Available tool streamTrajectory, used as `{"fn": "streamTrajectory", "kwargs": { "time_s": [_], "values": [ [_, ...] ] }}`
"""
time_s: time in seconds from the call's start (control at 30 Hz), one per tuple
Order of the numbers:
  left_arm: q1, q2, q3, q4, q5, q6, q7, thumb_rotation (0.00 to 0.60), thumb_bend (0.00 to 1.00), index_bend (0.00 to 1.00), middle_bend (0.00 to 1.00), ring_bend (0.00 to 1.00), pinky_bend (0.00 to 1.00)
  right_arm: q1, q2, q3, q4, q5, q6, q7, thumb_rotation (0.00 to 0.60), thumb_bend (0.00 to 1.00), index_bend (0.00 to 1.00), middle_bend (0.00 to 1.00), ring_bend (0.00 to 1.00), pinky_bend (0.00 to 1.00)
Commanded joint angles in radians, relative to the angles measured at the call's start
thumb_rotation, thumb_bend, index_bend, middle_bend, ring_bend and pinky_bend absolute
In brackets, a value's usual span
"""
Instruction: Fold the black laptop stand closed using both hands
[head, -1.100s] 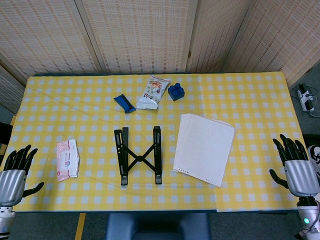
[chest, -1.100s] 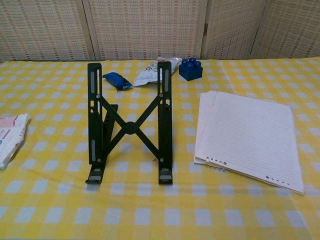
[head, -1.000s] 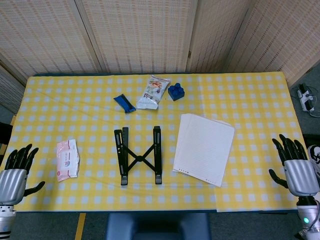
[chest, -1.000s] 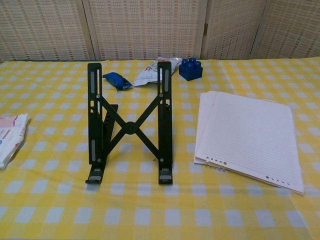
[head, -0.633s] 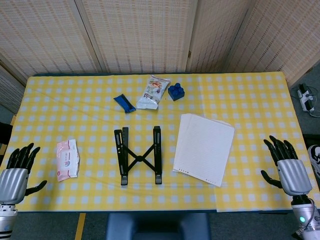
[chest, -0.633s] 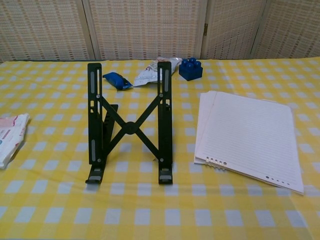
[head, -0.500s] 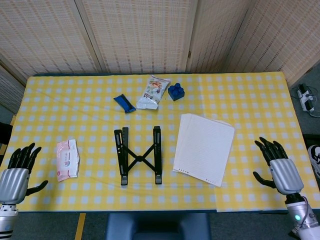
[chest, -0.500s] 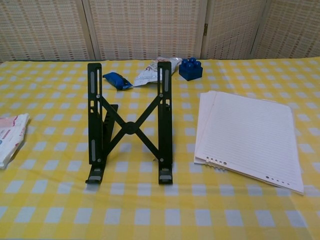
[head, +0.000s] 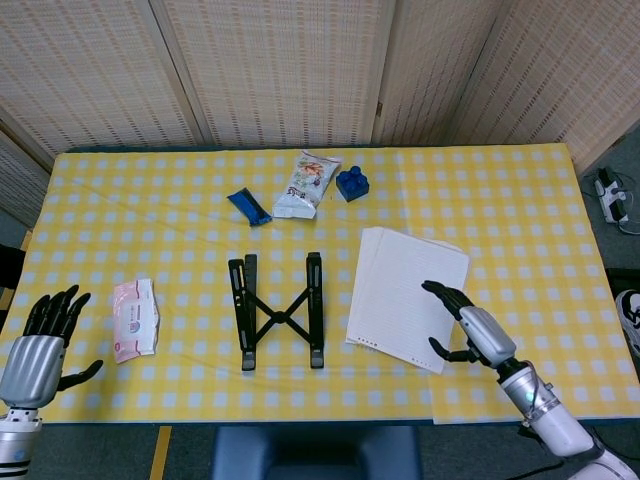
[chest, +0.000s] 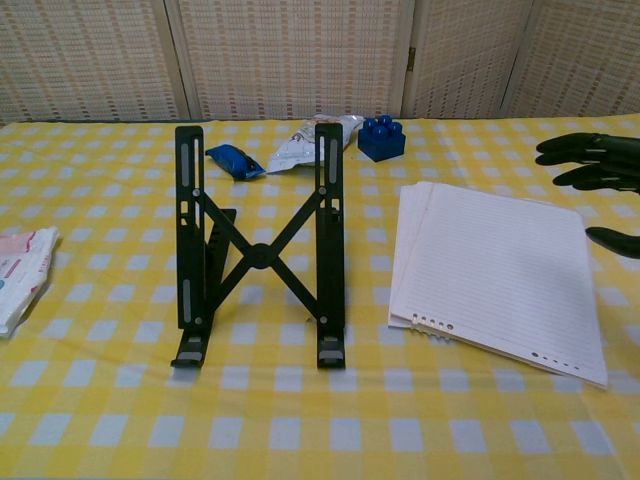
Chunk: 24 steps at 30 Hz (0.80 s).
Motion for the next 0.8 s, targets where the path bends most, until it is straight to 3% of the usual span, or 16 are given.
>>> {"fn": "streamTrajectory", "kwargs": {
  "time_s": [0.03, 0.23, 0.7, 0.8],
  "values": [
    [-0.001, -0.001, 0.001, 0.000, 0.001, -0.002, 0.001, 0.600, 0.18, 0.11, 0.05, 0.01, 0.00, 0.132, -0.084, 0.034, 0.039, -0.004, -0.122, 0.339, 0.600, 0.56, 0.00, 0.08, 0.09, 0.00],
    [-0.007, 0.000, -0.001, -0.002, -0.002, -0.009, -0.003, 0.600, 0.18, 0.11, 0.06, 0.01, 0.00, 0.224, -0.186, 0.069, 0.123, 0.026, -0.189, 0.544, 0.600, 0.58, 0.00, 0.08, 0.09, 0.00],
    [-0.018, 0.010, 0.005, -0.030, 0.012, -0.019, 0.013, 0.600, 0.18, 0.12, 0.06, 0.01, 0.00, 0.393, -0.315, 0.160, 0.247, 0.157, -0.364, 0.581, 0.600, 0.58, 0.00, 0.09, 0.09, 0.00],
    [-0.019, 0.011, 0.005, -0.034, 0.013, -0.021, 0.018, 0.600, 0.18, 0.12, 0.06, 0.01, 0.00, 0.425, -0.342, 0.179, 0.282, 0.173, -0.398, 0.606, 0.600, 0.57, 0.00, 0.13, 0.12, 0.00]
  ]
}}
